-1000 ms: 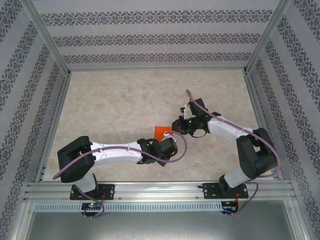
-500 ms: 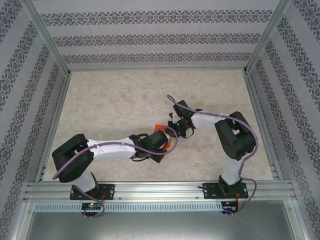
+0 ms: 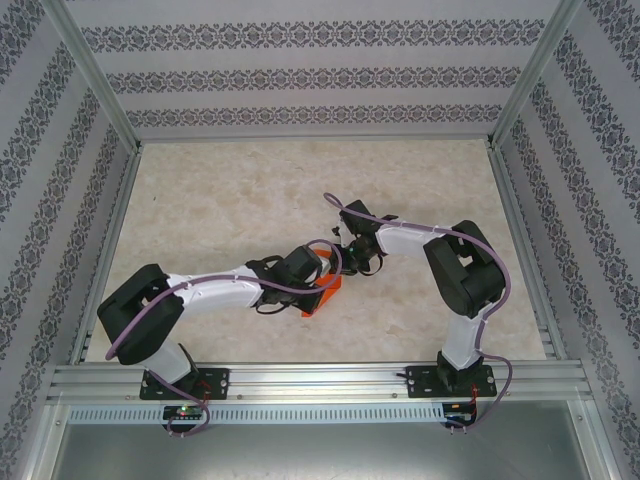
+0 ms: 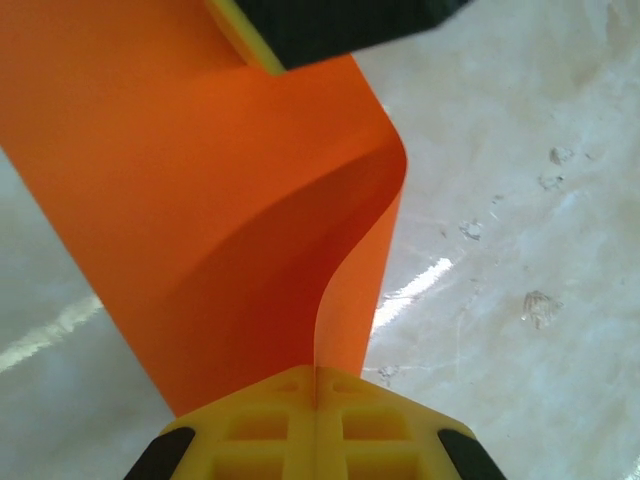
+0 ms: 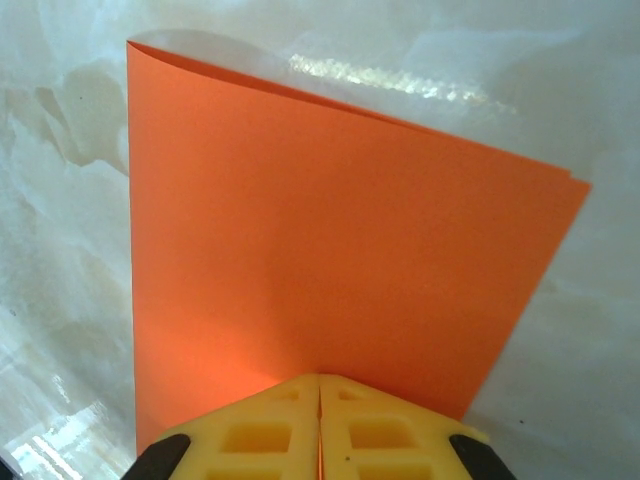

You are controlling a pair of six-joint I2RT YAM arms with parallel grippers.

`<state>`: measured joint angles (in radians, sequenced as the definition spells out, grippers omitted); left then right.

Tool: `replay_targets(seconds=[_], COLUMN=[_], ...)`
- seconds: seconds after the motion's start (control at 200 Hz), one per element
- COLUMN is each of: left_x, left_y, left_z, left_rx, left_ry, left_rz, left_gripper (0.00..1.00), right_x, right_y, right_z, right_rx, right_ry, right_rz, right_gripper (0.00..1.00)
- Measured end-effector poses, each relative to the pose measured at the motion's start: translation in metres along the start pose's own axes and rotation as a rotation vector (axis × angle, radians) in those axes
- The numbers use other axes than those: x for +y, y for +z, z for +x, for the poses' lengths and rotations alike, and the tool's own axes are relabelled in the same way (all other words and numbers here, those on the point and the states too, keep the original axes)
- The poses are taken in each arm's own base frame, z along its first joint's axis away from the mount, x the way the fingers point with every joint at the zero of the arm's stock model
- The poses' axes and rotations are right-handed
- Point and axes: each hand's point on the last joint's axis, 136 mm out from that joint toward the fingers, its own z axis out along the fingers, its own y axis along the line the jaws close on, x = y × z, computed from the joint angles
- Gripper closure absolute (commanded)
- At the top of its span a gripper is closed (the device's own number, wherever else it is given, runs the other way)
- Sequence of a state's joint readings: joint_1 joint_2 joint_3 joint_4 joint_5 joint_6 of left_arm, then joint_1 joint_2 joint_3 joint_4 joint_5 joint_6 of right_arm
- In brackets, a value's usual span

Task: Fold a paper plane with a square sheet of paper (pick it up from the middle)
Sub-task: Third fold the triangle at the center of the table.

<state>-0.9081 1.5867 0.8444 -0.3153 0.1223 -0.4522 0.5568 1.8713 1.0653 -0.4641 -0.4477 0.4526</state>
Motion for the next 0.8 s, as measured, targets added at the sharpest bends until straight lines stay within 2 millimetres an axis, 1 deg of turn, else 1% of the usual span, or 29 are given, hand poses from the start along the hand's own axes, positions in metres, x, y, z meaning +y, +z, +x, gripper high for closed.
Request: replay_targets(seconds=[0.175, 0.43, 0.545, 0.799], left_x=[0.012, 0.025, 0.032, 0.031], left_y=[0.000, 0.010, 0.011, 0.013], left_z=[-0.005, -0.002, -0.004, -0.010], left_rx=[-0.013, 0.013, 0.011, 0.008], left_ry=[-0.020, -0.025, -0.034, -0.014], left_rz=[-0.028, -0.088, -0.118, -0.121], left_gripper=[1.00, 0.99, 0.99, 0.99], right_x=[0.001, 0.001, 0.000, 0.000], right_y=[0.000, 0.000, 0.000, 0.000], right_z=[0.000, 0.000, 0.000, 0.000], right_rx=[0.000, 0.000, 0.000, 0.002], right_ry=[-0.007, -0.006, -0.006, -0.005], right_rz=[0.005, 0.008, 0.009, 0.010], right_gripper=[0.91, 0.91, 0.91, 0.90])
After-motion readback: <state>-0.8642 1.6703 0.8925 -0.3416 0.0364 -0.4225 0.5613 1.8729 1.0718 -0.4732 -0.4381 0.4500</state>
